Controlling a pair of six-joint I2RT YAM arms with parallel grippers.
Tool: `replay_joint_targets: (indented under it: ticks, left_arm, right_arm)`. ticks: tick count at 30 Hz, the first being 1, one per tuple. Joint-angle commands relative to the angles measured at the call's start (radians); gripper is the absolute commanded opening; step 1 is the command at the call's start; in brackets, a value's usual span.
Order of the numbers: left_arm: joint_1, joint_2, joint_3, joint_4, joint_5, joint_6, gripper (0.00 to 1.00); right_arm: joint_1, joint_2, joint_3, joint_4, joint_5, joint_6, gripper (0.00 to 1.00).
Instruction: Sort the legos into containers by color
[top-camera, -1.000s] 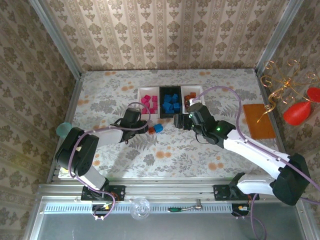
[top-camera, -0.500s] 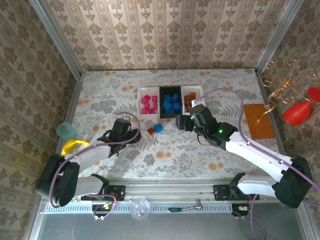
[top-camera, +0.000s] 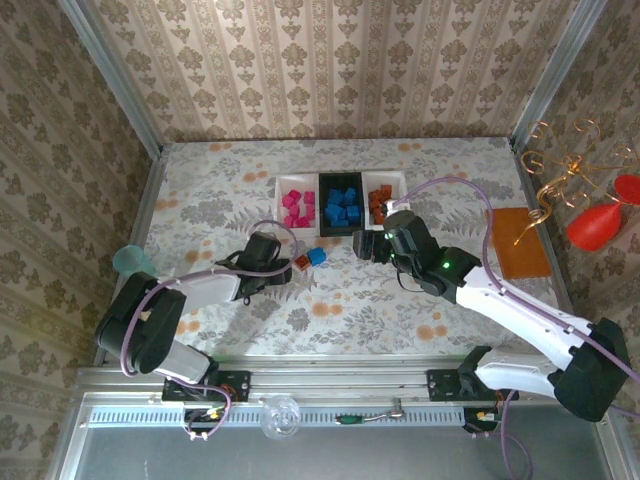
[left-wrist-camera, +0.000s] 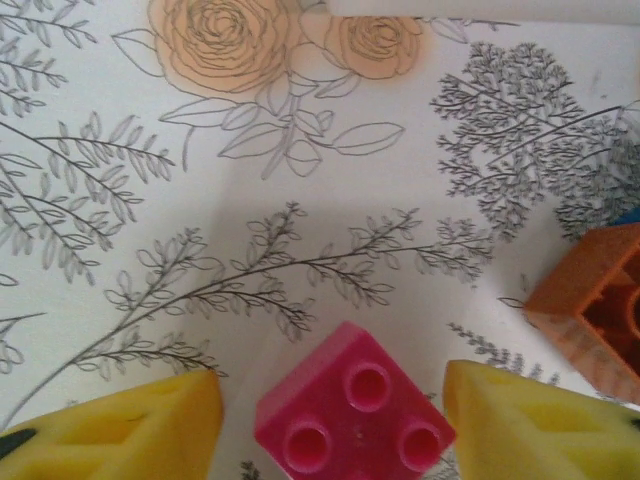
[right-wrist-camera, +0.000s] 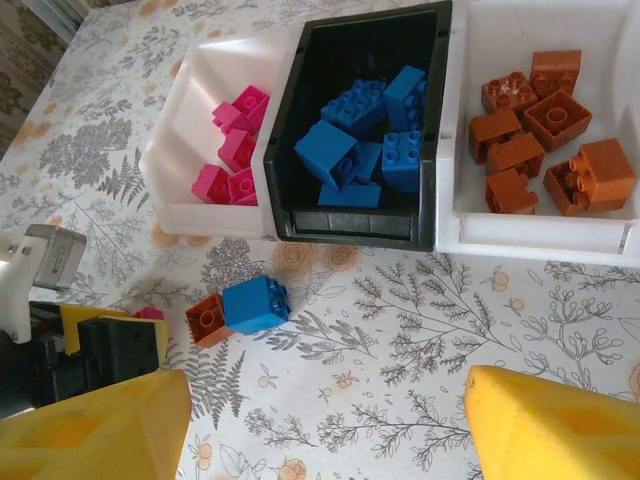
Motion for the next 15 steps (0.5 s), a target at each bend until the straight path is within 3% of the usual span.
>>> replay_joint_targets:
  ticks: [1, 8, 15]
  left_arm:
    - [0.012, 0.046, 0.005, 0.039, 0.006, 0.004, 0.57]
    - [-0.002, 0.045, -0.015, 0.055, 0.023, -0.003, 0.46]
    - [-0.006, -0.079, -0.012, -0.004, 0.032, -0.009, 0.4]
  right_arm:
    - [0.005, -0.028, -0.013, -0.019, 0.042, 0.007, 0.74]
    - [0.003, -0.016, -0.014, -0.005, 0.043, 0.006, 0.75]
    - [0.002, -0.02, -0.027, -0.003, 0.046, 0.009, 0.75]
